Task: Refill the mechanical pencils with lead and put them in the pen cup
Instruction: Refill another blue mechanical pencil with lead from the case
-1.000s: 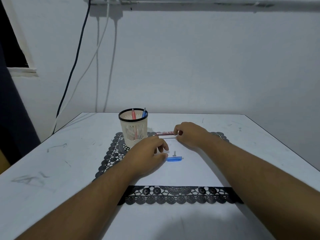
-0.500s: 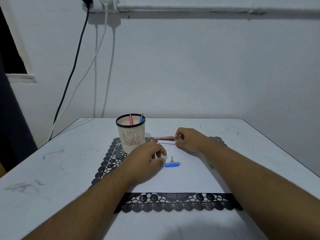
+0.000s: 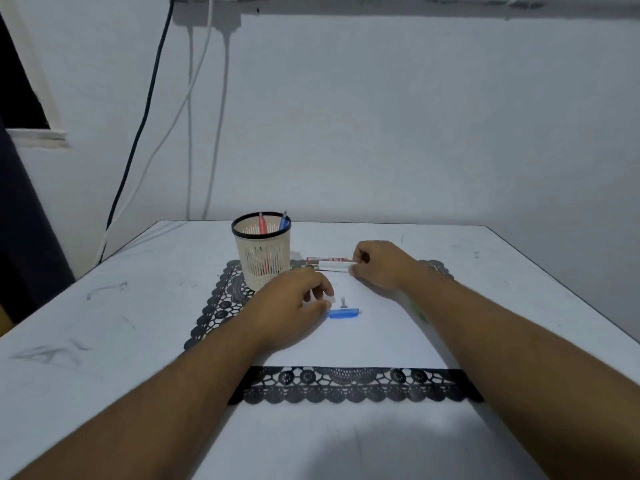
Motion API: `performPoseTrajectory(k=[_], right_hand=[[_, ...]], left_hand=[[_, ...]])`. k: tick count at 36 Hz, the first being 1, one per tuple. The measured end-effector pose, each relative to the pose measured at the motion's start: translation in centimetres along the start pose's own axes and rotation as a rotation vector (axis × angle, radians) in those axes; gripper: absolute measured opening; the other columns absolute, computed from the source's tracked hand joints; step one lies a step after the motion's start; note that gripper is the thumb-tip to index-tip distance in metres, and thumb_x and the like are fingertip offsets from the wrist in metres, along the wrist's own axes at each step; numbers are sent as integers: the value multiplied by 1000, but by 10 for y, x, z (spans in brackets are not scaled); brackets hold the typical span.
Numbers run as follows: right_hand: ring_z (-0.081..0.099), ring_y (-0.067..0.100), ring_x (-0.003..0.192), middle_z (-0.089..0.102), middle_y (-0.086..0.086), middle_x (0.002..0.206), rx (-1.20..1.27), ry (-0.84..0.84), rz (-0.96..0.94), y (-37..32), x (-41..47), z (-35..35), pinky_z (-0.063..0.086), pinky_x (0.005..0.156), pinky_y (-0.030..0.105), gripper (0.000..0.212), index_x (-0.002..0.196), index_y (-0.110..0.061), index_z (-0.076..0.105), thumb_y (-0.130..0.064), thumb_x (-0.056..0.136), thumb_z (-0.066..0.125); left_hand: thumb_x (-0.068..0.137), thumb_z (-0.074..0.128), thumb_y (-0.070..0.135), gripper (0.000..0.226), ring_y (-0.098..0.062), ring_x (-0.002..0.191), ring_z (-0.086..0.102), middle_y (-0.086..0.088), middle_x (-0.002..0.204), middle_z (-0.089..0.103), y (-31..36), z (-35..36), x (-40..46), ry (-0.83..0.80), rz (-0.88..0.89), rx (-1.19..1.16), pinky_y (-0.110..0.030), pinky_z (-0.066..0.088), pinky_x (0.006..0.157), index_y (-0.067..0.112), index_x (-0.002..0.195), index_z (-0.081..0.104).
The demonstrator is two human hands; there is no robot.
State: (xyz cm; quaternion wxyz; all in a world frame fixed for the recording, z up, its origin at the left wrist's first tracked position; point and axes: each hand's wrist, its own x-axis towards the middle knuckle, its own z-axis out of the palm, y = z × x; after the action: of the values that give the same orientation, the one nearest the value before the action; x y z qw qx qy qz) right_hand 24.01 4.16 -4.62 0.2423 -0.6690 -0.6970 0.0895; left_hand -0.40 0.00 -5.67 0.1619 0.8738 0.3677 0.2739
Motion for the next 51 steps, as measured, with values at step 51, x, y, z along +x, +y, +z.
performPoseTrajectory(k=[51], right_hand=[[58,14,62,64,9,77,1696,-234,271,-75,-92,-20,48,51,20,20,98,-4,70,-12,80,71]], left_hand=[[109,42,27,31,-15,89,48,0,97,51,17,-21,-2,342,302,133,-25,37,78,12,127,62]])
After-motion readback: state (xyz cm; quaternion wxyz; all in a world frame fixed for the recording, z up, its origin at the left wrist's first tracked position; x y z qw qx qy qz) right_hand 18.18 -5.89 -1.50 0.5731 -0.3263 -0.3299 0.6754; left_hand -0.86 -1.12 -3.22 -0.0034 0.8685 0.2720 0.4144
